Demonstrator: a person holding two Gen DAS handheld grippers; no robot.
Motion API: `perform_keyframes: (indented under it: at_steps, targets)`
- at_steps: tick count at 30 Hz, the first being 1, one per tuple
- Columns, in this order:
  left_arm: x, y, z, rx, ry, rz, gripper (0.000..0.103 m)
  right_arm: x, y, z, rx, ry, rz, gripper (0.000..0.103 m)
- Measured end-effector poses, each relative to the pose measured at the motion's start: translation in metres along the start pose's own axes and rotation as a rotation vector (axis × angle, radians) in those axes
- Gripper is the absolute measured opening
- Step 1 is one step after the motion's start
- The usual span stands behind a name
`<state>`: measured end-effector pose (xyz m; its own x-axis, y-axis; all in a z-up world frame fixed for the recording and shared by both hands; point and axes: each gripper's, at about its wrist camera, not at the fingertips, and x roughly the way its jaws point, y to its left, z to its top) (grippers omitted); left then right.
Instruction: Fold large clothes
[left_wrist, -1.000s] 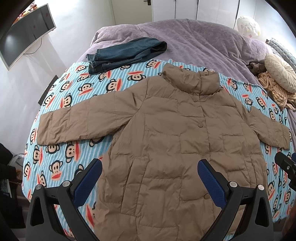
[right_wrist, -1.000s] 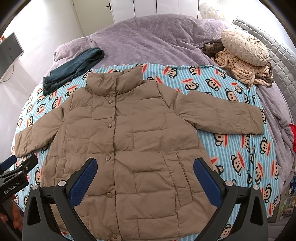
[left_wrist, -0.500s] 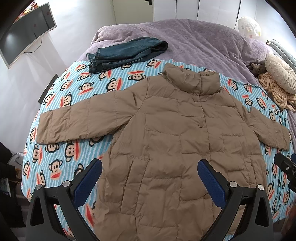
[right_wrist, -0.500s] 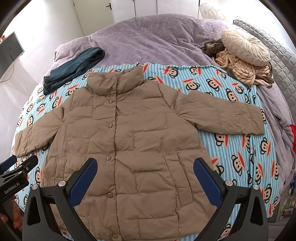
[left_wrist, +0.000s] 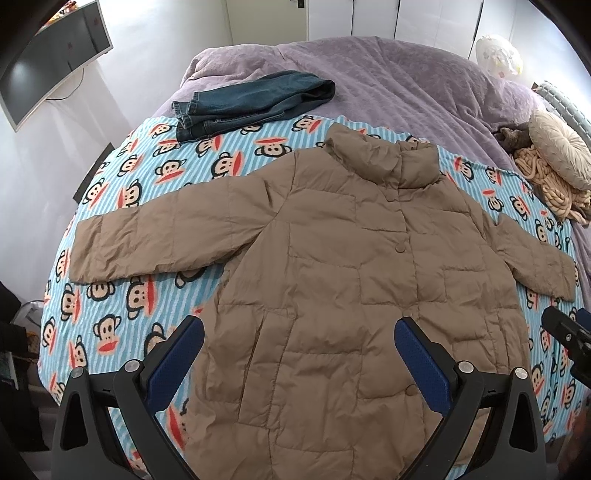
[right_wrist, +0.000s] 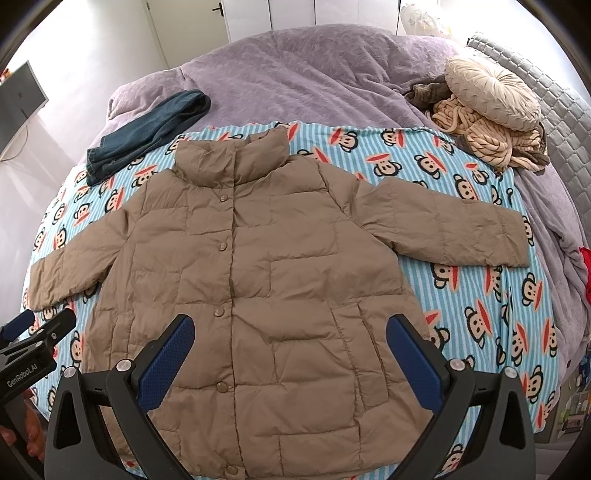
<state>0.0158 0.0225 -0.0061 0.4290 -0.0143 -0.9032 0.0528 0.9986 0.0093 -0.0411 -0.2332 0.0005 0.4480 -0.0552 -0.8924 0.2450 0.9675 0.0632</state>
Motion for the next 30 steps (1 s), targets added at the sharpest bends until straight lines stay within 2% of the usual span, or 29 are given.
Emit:
perform_keyframes:
  at_steps: [9,20,25,30]
  targets:
    - [0.001,0.003,0.001,-0.009,0.008,0.008,0.103,0.002,0.003,0.001,-0.003,0.010,-0.002,0.103]
    - [0.012,0.029,0.002,-0.056,0.028,-0.037,0.103,0.008,0.019,0.006,-0.015,0.037,-0.013,0.103]
    - [0.029,0.055,-0.002,-0.113,0.059,-0.040,0.103,0.021,0.033,0.008,-0.013,0.076,-0.002,0.103]
    - [0.055,0.102,-0.007,-0.221,0.086,-0.023,0.103,0.043,0.063,0.007,-0.060,0.138,0.031,0.103]
